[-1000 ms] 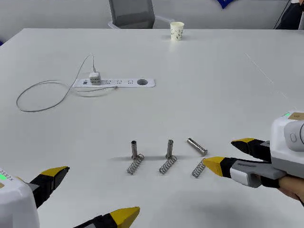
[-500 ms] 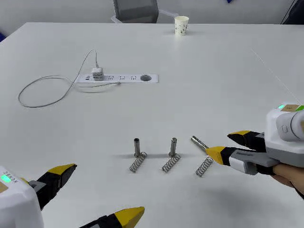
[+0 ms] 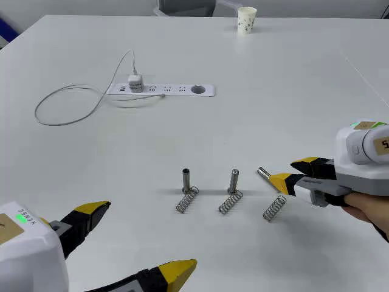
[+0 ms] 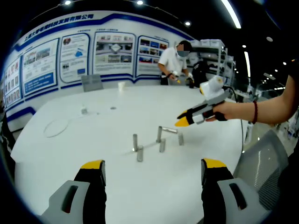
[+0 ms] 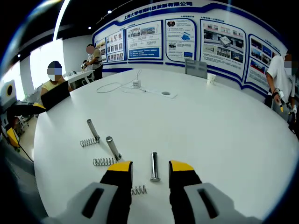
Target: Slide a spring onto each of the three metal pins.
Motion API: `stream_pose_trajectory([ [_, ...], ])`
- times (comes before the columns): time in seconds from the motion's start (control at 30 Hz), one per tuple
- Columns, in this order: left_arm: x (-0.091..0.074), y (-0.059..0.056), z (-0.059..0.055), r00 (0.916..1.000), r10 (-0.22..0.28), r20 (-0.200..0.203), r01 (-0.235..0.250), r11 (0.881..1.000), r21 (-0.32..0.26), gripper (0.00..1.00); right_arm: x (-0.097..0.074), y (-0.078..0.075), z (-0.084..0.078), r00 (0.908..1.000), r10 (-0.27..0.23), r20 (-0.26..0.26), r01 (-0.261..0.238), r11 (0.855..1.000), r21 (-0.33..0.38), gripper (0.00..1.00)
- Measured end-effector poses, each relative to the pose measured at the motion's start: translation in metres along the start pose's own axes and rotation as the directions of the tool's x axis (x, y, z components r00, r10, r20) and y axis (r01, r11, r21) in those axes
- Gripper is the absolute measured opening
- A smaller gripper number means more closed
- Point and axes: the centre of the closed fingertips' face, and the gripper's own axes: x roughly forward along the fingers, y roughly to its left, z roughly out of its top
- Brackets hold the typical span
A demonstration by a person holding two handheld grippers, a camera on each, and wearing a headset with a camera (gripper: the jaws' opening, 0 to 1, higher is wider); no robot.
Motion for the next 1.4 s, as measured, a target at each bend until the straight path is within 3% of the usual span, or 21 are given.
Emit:
stream_pose_trajectory([
  [0.7, 0.007, -0.003, -0.006, 0.9997, -0.019, -0.015, 0.019, 1.000, 0.002, 0.84, 0.045, -0.004, -0.010, 0.9978, 0.037, -0.055, -0.036, 0.999, 0.016, 0.20],
  [1.4, 0.007, -0.002, -0.008, 0.9994, -0.021, -0.025, 0.021, 1.000, -0.004, 0.84, 0.059, -0.004, -0.017, 0.9936, 0.036, -0.107, -0.031, 0.998, 0.047, 0.09],
])
